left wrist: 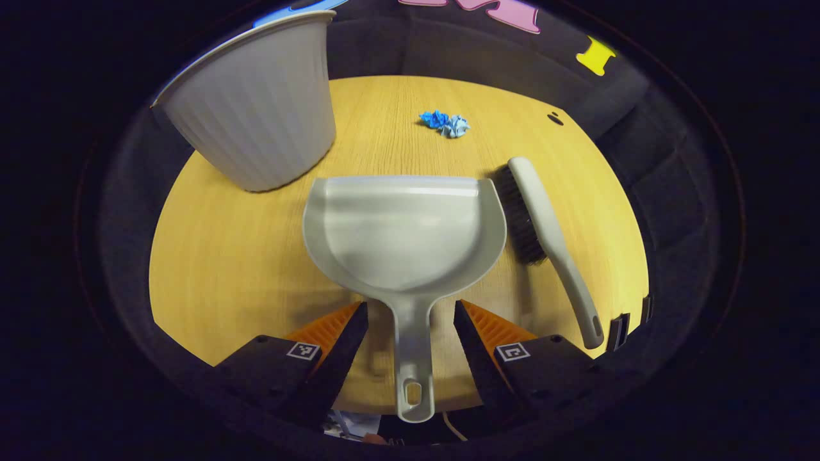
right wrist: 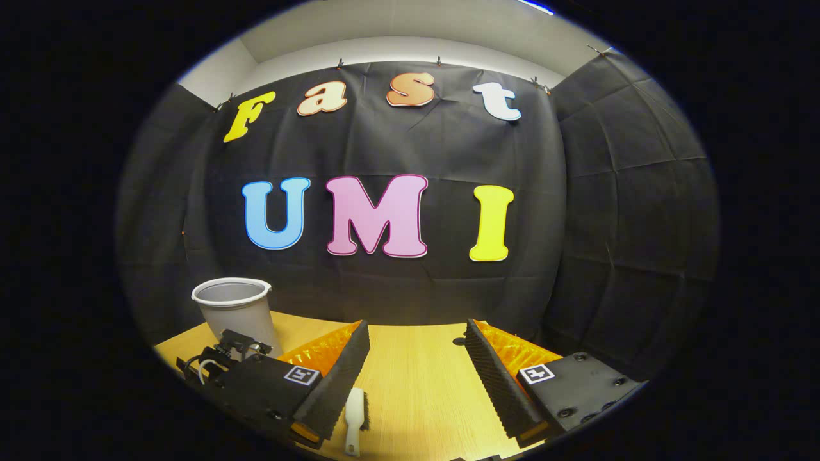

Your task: Pick up the small broom and dustpan from the desktop, sweep the trash into the dustpan with the broom, and then empty the trash into the garbage bin.

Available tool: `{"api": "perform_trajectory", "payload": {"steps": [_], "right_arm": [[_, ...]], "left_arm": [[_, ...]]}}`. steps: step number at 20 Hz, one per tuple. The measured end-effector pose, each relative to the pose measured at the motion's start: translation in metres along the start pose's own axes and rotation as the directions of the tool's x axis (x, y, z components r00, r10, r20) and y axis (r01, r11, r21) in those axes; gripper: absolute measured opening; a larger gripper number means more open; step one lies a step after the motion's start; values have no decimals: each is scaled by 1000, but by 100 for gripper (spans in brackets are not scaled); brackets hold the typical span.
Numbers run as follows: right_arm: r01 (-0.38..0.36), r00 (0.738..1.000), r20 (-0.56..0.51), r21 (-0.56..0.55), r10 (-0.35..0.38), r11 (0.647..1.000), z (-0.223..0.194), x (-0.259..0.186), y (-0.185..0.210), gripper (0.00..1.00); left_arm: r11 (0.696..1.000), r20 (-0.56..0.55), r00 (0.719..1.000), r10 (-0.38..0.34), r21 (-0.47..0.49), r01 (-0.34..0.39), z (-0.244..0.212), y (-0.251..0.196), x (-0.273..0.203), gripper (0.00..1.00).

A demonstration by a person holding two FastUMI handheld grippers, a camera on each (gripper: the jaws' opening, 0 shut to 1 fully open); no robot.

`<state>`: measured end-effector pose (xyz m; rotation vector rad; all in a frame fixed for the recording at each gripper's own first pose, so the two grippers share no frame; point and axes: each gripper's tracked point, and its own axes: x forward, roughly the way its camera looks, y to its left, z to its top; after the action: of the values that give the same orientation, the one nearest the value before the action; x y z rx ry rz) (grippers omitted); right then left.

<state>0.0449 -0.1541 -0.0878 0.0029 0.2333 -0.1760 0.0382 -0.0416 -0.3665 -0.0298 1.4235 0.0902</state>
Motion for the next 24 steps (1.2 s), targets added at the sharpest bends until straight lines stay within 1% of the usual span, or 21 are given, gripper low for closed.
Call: {"api": "perform_trajectory", "payload": {"steps": [1,2,4,5,6,7,8,9,10,12,13,15,16,17,18,19,20,21,22,23,24], "right_arm": [[-8,1000,-14,-4,7,1000,-5,-3,3,97],[-16,1000,-23,-10,16,1000,-7,-5,7,97],[-37,999,-34,-21,36,999,-8,-9,15,97],[-50,998,-45,-27,49,998,-11,-10,21,97],[-61,997,-56,-32,59,998,-14,-12,25,97],[-72,995,-68,-33,70,997,-16,-14,29,97],[-82,994,-77,-31,80,996,-17,-14,33,98],[-95,992,-88,-23,92,995,-19,-14,38,98],[-110,989,-102,-9,109,994,-22,-12,44,97],[-140,979,-147,17,141,990,-31,-7,58,97],[-160,969,-186,23,161,987,-39,-3,67,97],[-186,938,-287,46,192,981,-60,1,83,97],[-198,915,-348,55,204,979,-75,3,91,97],[-198,885,-419,60,205,978,-94,3,95,98],[-202,839,-503,62,205,978,-117,2,98,97],[-208,778,-595,56,199,977,-143,3,98,97],[-216,704,-685,44,187,975,-168,-2,97,98],[-218,643,-745,44,177,975,-184,-2,91,87],[-212,602,-781,43,165,976,-197,-2,89,99],[-207,563,-810,52,162,977,-209,0,84,89],[-200,517,-844,46,146,979,-222,2,80,89]], "left_arm": [[1000,-33,999,-7,-20,7,1,-2,6,80],[999,-60,998,-11,-35,9,1,-4,12,82],[999,-101,995,-10,-45,6,2,-5,22,81],[999,-126,992,-18,-50,12,1,-6,25,75],[999,-140,990,-18,-48,12,1,-7,26,64],[999,-138,990,-18,-45,12,4,-7,24,60],[999,-135,991,-23,-34,19,5,-8,27,54],[1000,-147,989,-13,-28,9,4,-4,25,53],[999,-172,985,8,-43,-15,1,-2,26,45],[997,-190,982,-12,-73,-2,1,-2,25,32],[997,-182,983,-23,-80,8,2,-2,25,31],[996,-173,984,-45,-82,31,1,-2,24,30],[996,-169,984,-60,-77,47,0,-1,23,31],[995,-161,984,-75,-73,64,0,0,23,29],[994,-161,983,-91,-71,80,-1,1,23,29],[993,-158,982,-104,-70,94,-1,2,24,29],[991,-151,981,-120,-68,111,-2,5,24,29],[990,-143,981,-134,-68,126,-3,6,23,29],[988,-133,980,-148,-67,140,-5,7,22,29],[986,-129,978,-162,-66,154,-8,8,21,29],[983,-121,977,-176,-65,170,-10,9,21,29]]}}
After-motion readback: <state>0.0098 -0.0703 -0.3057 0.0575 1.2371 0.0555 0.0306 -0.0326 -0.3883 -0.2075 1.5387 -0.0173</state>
